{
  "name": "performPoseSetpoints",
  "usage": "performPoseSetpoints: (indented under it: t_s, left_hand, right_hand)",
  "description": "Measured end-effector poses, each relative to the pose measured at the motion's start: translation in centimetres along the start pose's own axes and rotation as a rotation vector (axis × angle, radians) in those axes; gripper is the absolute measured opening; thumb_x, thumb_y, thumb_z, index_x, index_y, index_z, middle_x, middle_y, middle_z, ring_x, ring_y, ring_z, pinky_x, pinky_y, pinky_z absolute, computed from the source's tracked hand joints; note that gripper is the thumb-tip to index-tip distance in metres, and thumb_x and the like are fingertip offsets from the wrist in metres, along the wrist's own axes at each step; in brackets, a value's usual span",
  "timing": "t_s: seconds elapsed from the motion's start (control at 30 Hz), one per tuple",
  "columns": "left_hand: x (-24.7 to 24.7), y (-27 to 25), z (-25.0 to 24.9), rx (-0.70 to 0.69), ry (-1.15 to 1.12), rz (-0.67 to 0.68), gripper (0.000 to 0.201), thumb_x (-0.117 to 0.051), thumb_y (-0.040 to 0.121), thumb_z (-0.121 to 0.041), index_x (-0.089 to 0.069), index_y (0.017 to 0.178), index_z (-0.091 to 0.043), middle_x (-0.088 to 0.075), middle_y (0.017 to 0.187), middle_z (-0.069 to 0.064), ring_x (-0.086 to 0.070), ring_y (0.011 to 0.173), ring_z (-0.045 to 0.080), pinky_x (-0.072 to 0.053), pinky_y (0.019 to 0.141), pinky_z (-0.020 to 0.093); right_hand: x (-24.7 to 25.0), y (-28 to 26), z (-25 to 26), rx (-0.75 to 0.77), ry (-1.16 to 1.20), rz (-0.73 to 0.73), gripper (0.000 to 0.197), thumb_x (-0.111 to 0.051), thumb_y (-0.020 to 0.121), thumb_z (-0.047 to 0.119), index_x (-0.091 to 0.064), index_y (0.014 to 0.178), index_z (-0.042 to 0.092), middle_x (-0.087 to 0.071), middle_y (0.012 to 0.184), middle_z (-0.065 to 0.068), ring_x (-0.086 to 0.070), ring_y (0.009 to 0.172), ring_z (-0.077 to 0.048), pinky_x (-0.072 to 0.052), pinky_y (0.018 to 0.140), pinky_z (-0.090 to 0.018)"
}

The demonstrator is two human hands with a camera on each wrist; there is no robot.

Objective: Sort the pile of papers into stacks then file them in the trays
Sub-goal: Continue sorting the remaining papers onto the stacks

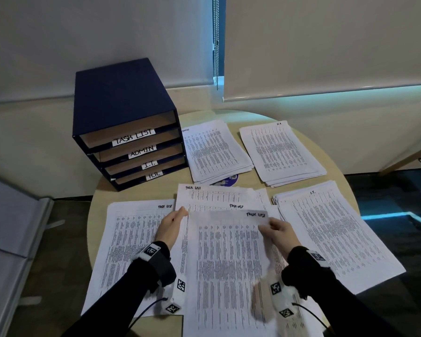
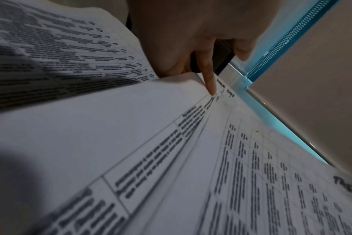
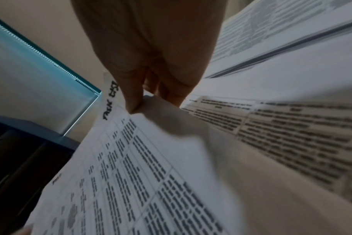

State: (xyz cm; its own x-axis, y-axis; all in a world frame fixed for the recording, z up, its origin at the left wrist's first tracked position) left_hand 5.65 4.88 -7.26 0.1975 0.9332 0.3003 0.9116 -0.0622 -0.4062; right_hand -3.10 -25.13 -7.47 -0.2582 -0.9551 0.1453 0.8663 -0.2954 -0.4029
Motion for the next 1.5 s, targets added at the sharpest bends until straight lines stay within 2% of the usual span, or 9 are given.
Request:
performPoseSetpoints:
  t_s: [0.27,0.4,0.53,0.7,0.9,0.97,1.1,1.3,1.5]
  left_hand:
    - [0.2,0.4,0.2,0.019,0.056,-0.014,0.013,-0.066,0.090,-0.031,-0.060,0.088,-0.019,-0.052,0.137,0.009,-0.042,0.132,0.025,-0.029,0.113,0.042]
    - [0.4,1.1,0.9,0.013,-0.024,-0.046,0.031,-0.072,0.082,-0.042,-0.063,0.074,-0.014,-0.067,0.110,-0.003,-0.052,0.118,0.021,-0.033,0.109,0.045]
    - [0.5,1.3,0.8,0.011,-0.097,-0.118,0.037,-0.063,0.090,-0.040,-0.048,0.064,-0.017,-0.047,0.064,-0.003,-0.043,0.073,0.021,-0.029,0.073,0.032]
    - [0.6,1.5,0.7,0.023,-0.006,-0.131,0.028,-0.055,0.096,-0.035,-0.053,0.072,-0.020,-0.060,0.081,0.003,-0.056,0.086,0.026,-0.039,0.084,0.034]
    - [-0.3,0.6,-0.4,0.021,-0.007,-0.086,0.038,-0.062,0.093,-0.028,-0.040,0.122,-0.021,-0.052,0.112,0.002,-0.053,0.097,0.020,-0.041,0.090,0.034]
    - [-0.6,-0.1,-1.0,0.005,0.028,-0.048,0.061,-0.068,0.088,-0.014,-0.029,0.133,-0.027,-0.047,0.115,-0.001,-0.053,0.101,0.021,-0.045,0.096,0.040]
    - [-0.9,-1.2,-3.5,-0.058,0.019,0.133,0.046,-0.058,0.093,-0.007,-0.045,0.134,-0.024,-0.057,0.128,-0.003,-0.055,0.120,0.020,-0.040,0.107,0.041]
    - [0.6,-3.6,-12.6,-0.251,-0.260,0.164,0.037,-0.057,0.093,-0.010,-0.049,0.128,-0.022,-0.064,0.122,0.003,-0.066,0.106,0.015,-0.054,0.089,0.033]
    - [-0.9,-6.7,-17.1,-0.444,-0.051,-0.193,0.063,-0.039,0.102,-0.029,-0.003,0.152,-0.019,-0.018,0.158,0.004,-0.020,0.144,0.018,-0.015,0.112,0.025]
  right_hand:
    - [-1.4,1.2,0.3,-0.039,-0.130,-0.020,0.013,-0.056,0.090,0.006,-0.052,0.102,0.010,-0.067,0.088,-0.009,-0.062,0.079,-0.025,-0.048,0.072,-0.032]
    - [-0.8,0.7,0.6,0.026,-0.518,-0.153,0.018,-0.060,0.088,0.018,-0.047,0.080,0.010,-0.058,0.073,-0.005,-0.053,0.069,-0.023,-0.036,0.055,-0.028]
    - [0.6,0.0,-0.2,-0.011,-0.633,-0.144,0.028,-0.066,0.082,0.021,-0.047,0.063,0.016,-0.057,0.063,-0.001,-0.058,0.064,-0.024,-0.043,0.054,-0.029]
    - [1.3,-1.3,-0.8,-0.015,-0.664,0.093,0.005,-0.067,0.085,0.016,-0.065,0.081,0.018,-0.062,0.074,0.008,-0.055,0.066,-0.006,-0.039,0.054,-0.015]
    - [-0.6,0.0,-1.1,-0.073,-0.440,-0.035,0.017,-0.067,0.083,0.004,-0.059,0.069,0.008,-0.062,0.058,-0.004,-0.059,0.041,-0.008,-0.049,0.046,-0.021]
    - [-1.7,0.5,-1.4,-0.123,-0.352,-0.015,0.007,-0.069,0.080,0.002,-0.063,0.081,0.007,-0.067,0.067,-0.007,-0.065,0.050,-0.014,-0.058,0.057,-0.030]
    - [-1.7,0.9,-1.0,-0.136,-0.279,-0.027,0.057,-0.077,0.074,0.011,-0.047,0.122,0.018,-0.063,0.099,-0.010,-0.060,0.078,-0.023,-0.052,0.072,-0.035]
    - [-0.9,-1.3,8.0,-0.079,0.306,0.300,0.066,-0.086,0.060,0.024,-0.058,0.116,0.002,-0.069,0.106,-0.011,-0.067,0.093,-0.025,-0.054,0.079,-0.039]
    - [-0.4,-2.7,16.3,0.176,0.430,0.215,0.029,-0.066,0.076,0.006,-0.065,0.105,0.003,-0.071,0.106,-0.011,-0.067,0.097,-0.026,-0.054,0.085,-0.042]
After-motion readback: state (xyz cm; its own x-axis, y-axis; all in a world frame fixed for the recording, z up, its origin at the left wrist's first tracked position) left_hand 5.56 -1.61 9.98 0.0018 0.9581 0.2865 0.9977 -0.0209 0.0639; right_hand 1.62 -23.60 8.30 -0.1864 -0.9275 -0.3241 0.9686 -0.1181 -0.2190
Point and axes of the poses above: each hand's wrist, its own y-axis towards the middle knuckle, its own x-axis out of the back of the hand, z = x × y, the point moved 5 cm from there along y, towards the middle knuckle
